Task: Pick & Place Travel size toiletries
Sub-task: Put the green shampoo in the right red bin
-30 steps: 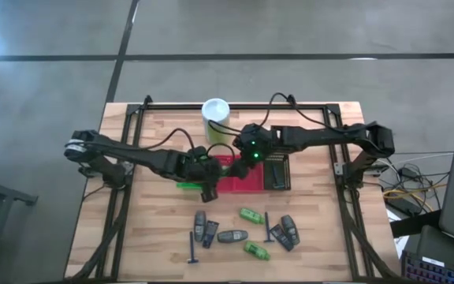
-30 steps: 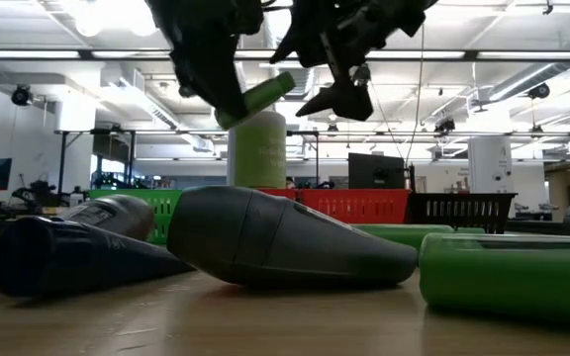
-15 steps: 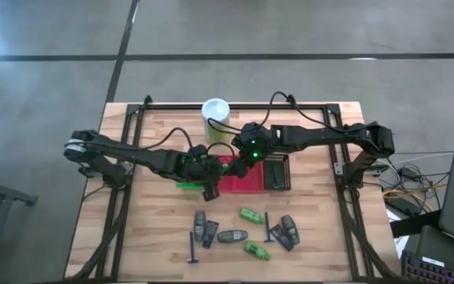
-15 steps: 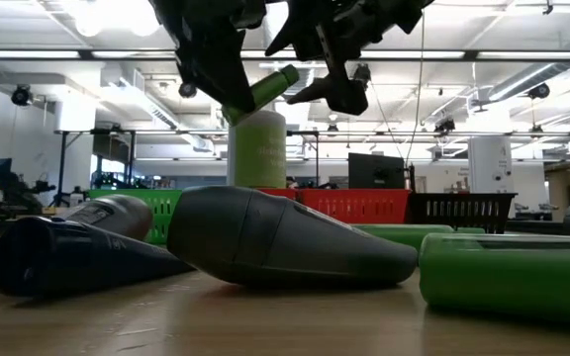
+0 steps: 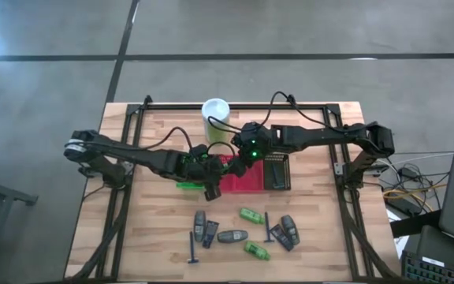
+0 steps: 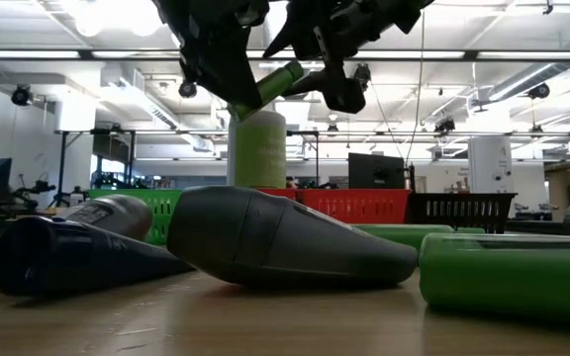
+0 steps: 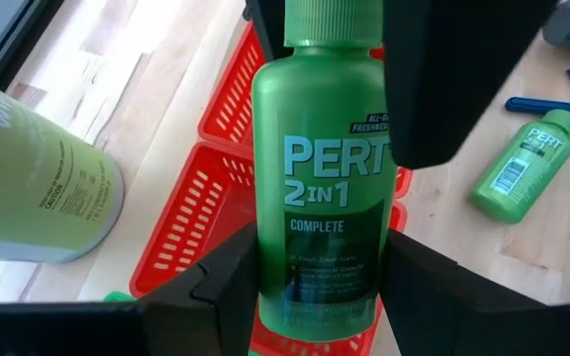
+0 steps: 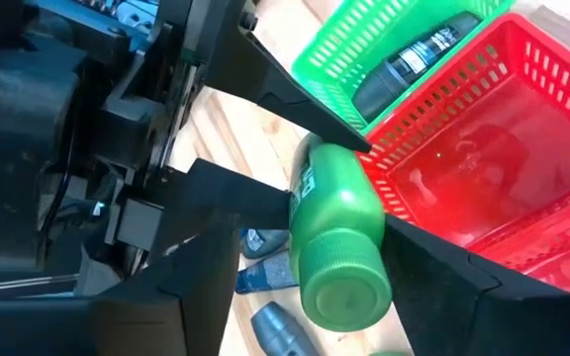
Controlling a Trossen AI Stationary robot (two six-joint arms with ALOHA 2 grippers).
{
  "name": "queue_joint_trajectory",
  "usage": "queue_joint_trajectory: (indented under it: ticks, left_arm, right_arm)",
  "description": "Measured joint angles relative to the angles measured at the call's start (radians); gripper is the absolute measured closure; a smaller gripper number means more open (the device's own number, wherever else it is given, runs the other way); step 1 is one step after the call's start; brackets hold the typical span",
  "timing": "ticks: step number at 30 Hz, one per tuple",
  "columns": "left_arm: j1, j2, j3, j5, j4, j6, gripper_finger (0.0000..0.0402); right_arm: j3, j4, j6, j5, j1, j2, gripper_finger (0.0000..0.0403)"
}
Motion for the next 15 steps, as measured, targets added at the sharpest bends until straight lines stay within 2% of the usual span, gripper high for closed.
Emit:
queue_joint_trajectory:
  ticks: [5,15]
  left_arm:
    - [0.0,0.0,0.0,-0.005,-0.002,0.0,0.0218]
    - [-0.003,-0.002,0.0,-0.028,0.002,0.0,0.021]
  right_arm:
    - [0.0,-0.015,0.004,0.0,0.0,0.0,0.0197]
    - [0.0,-0.027,0.004,0.023,-0.006,0.0,0.0272]
